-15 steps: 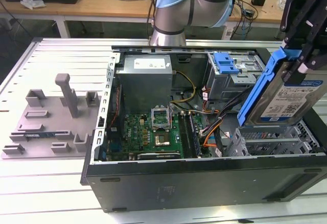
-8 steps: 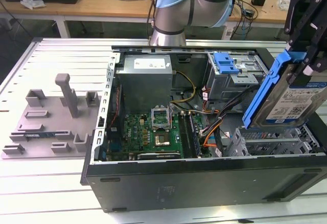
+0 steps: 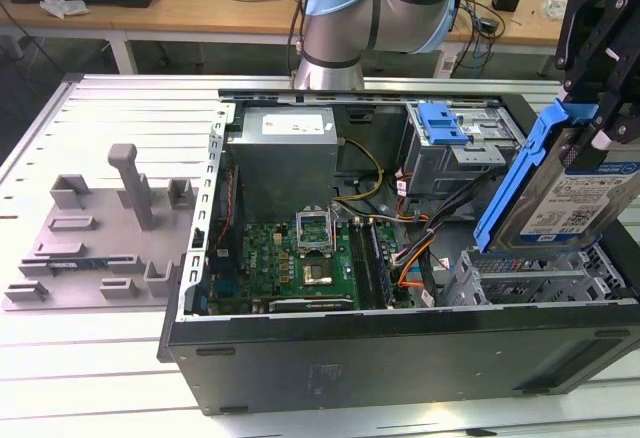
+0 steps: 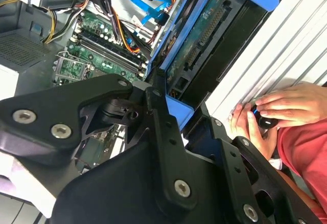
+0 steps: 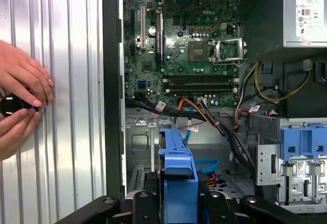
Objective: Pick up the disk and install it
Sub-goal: 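Insert the disk into the insertion slot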
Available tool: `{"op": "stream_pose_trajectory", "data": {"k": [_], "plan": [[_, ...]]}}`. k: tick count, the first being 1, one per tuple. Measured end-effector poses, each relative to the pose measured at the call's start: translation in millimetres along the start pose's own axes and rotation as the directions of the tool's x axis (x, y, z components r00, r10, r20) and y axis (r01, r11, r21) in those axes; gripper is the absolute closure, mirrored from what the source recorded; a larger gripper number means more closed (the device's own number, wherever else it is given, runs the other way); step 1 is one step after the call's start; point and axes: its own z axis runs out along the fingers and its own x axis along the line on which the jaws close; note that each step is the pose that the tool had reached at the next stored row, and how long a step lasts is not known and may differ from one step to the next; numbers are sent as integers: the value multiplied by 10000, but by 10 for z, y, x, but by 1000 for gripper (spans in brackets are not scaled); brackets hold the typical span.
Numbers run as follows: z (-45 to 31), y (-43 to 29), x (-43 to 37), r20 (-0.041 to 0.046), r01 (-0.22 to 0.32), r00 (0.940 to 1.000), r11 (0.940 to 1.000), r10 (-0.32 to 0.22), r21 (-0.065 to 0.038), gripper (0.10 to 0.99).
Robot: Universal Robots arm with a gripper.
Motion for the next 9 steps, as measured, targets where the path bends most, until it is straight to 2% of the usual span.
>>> {"op": "stream_pose_trajectory", "data": {"k": [9], "plan": [[29,-6,1,1,8,10000,10000,-8,0,722]]}}
